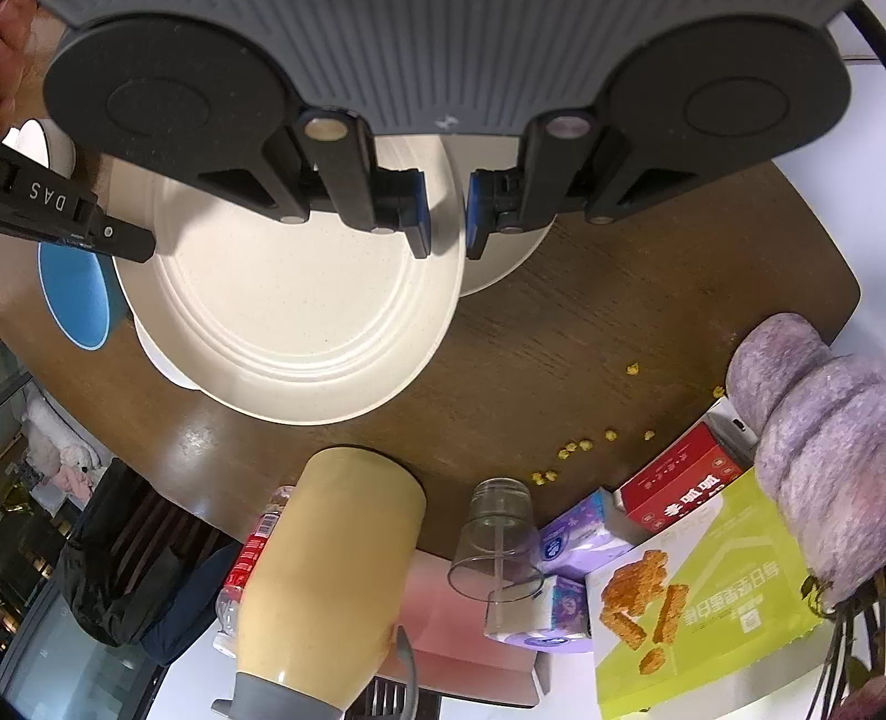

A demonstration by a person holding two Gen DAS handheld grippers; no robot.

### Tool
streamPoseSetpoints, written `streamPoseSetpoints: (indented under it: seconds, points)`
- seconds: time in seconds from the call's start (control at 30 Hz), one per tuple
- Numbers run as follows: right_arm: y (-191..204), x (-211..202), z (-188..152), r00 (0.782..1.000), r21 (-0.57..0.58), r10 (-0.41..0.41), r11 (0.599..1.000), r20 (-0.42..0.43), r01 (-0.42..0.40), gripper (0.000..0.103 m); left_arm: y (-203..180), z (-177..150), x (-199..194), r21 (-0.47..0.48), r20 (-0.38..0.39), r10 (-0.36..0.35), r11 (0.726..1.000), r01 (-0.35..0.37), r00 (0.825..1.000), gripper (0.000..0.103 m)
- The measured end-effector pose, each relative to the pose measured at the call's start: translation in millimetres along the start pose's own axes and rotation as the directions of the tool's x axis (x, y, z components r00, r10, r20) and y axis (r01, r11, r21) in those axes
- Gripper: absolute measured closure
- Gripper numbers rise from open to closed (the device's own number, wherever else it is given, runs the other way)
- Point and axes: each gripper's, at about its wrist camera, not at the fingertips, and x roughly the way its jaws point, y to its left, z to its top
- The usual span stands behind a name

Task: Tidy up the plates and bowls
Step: 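Carry the held cream plate with both grippers over the placed plates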

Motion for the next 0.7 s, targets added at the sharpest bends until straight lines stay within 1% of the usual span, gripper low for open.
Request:
streamPoseSetpoints:
  seconds: [0.33,0.7]
  points:
    - [20.7,5.6,-14.3,1.000,-0.004,-0.009,1.000,-0.010,0.009,0.094,19.6,-4.4,0.8,0.020,-0.012,0.001,1.000,-0.001,1.000,0.090]
    - [33.3,8.9,-29.5,0.999,0.014,-0.033,0.999,-0.017,0.034,0.094,30.4,-9.9,4.6,0.077,-0.022,-0.011,0.997,0.013,1.000,0.090]
